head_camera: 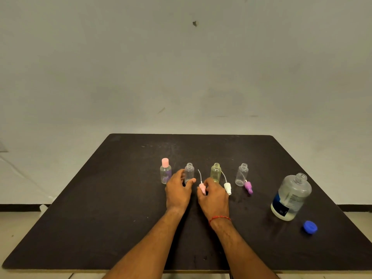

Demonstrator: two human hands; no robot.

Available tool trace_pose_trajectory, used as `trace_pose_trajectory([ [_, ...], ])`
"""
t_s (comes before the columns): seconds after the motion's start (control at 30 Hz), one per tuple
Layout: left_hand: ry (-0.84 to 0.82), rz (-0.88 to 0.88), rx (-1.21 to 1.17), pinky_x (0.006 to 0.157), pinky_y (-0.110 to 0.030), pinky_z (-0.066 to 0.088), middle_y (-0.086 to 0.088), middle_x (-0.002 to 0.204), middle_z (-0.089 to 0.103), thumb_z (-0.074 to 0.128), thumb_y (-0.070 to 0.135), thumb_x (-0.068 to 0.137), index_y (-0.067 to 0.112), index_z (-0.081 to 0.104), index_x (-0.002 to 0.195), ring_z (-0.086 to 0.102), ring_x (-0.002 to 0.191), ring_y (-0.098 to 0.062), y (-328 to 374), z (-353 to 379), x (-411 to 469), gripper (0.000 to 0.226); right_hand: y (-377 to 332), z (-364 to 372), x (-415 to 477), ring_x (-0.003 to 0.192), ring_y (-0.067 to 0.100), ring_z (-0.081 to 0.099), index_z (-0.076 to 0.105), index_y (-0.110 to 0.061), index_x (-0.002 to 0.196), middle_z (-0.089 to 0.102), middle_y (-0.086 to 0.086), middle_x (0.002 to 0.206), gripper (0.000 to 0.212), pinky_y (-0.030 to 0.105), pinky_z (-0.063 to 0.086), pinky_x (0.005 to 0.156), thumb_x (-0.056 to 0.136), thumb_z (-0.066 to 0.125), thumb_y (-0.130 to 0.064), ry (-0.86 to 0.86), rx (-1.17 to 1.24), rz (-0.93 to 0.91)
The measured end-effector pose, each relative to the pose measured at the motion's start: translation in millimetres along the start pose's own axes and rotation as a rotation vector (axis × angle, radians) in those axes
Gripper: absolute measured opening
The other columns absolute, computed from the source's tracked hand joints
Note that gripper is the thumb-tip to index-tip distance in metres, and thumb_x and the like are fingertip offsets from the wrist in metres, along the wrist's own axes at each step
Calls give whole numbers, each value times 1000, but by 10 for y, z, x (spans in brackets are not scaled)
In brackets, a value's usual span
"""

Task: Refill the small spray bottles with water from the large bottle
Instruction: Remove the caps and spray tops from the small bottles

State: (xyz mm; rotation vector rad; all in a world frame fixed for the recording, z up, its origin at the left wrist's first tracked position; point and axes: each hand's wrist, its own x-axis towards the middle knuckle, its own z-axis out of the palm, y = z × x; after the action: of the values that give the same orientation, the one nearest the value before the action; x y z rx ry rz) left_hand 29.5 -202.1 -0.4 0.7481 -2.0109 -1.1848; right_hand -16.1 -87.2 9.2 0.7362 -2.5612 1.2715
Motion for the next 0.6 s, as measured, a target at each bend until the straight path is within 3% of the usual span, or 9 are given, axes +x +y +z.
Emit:
trace_pose_trajectory([
  [0.13,26,7,-10,86,-13,47,22,102,66,82,28,86,23,69,114,62,98,4,-28,-25,-47,32,-2,-8,-2,64,17,57,53,-17,75,57,-2,73,15,39,51,64,83,64,-22,5,-7,-1],
  [0.2,45,-8,-11,89,-16,45,7,119,70,83,28,86,19,68,121,62,109,-4,-43,-54,-88,40,-1,-8,-6,63,17,55,52,-17,74,56,-2,73,16,39,51,63,83,65,-22,12,1,-5],
  [0.3,65,-30,-22,94,-20,46,1,131,68,84,30,85,16,64,132,63,118,-12,-69,-127,-132,53,3,0,-11,63,14,53,51,-18,74,55,-3,75,19,33,49,61,82,67,-23,27,-9,-19],
  [0.47,108,-32,-24,99,-23,49,-2,130,68,85,30,83,16,65,132,65,119,-15,-120,-279,-181,54,1,5,-21,63,11,49,51,-20,73,52,-5,76,19,27,43,59,82,67,-24,57,-19,-26],
  [0.6,108,-43,-18,90,-9,43,11,119,67,85,29,83,16,67,127,65,113,-10,-165,-424,-231,49,-39,-18,-49,63,13,50,53,-18,73,52,-4,76,17,30,45,58,81,67,-23,83,2,-41],
])
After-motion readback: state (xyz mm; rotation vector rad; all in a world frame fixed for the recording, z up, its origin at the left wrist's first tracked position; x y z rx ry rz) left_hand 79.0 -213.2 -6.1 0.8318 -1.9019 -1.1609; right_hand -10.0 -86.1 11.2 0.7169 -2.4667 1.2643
